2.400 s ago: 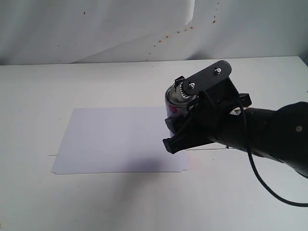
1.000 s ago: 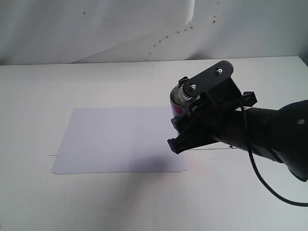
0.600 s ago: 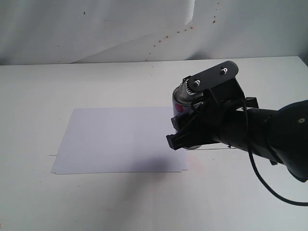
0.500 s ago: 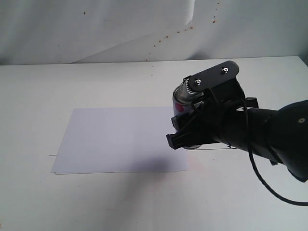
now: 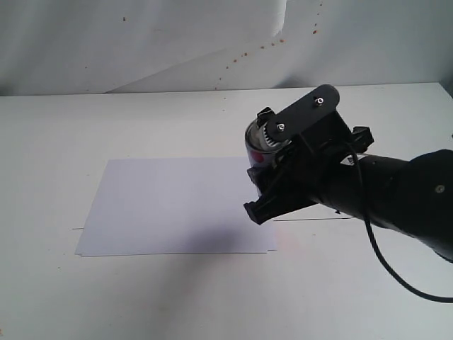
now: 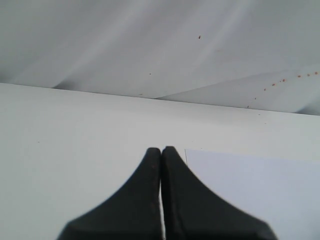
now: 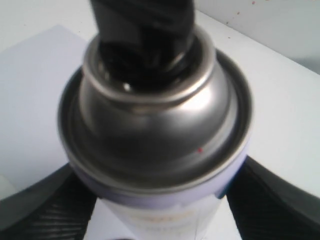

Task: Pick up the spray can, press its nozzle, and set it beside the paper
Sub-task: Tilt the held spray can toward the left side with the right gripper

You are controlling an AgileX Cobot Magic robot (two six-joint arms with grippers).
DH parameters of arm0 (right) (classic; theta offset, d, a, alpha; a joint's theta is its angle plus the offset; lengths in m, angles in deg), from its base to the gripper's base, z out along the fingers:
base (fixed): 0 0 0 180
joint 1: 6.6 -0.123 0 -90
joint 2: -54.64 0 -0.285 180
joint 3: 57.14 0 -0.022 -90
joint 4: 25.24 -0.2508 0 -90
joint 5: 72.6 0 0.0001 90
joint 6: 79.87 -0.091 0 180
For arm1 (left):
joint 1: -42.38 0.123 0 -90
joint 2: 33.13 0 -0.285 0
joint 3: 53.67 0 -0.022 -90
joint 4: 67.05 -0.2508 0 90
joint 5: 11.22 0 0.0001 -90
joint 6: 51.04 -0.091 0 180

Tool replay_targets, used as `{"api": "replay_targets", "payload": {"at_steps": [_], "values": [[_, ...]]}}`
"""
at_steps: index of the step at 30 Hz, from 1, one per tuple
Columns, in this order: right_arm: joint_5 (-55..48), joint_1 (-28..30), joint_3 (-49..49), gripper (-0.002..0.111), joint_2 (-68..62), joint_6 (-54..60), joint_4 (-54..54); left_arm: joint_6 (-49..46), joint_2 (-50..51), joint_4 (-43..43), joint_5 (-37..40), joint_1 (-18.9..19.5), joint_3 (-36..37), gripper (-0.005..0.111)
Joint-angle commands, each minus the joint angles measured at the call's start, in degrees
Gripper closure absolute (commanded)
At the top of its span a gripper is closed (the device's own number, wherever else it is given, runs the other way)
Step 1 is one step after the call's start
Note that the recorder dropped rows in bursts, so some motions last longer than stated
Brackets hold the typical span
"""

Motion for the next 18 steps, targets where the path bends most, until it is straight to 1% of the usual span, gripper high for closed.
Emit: {"api": "replay_targets", "payload": {"at_steps": [1,5,7,10,14,18], "values": [[2.6,-0.1,-0.6,0.108,-0.6,5.7,-2.3,0.0,0.0,-0.2,0.2,0.0,-0.1,0.107],[3.4,-0.2,-0.6,0.108,-3.4,17.3,-11.8,0.0,0.0,-0.2,0.2,0.0,-0.1,0.107],[5.3,-1.0,-0.6,0.108,-4.6,21.3,-15.2,0.0,0.0,-0.2,0.2,0.0,-0.1,0.107],[6.5,-1.7,-2.4,0.108,-5.8,28.6,-21.0,0.1,0.0,-0.2,0.2,0.0,-0.1,0.107],[8.6,-2.4,-5.7,0.108,-7.1,36.1,-24.7,0.1,0.0,-0.2,0.2,0.0,-0.1,0.107],[9.9,-2.4,-8.4,0.108,-9.4,44.8,-30.5,0.1,0.0,-0.2,0.2,0.0,-0.1,0.107]]}}
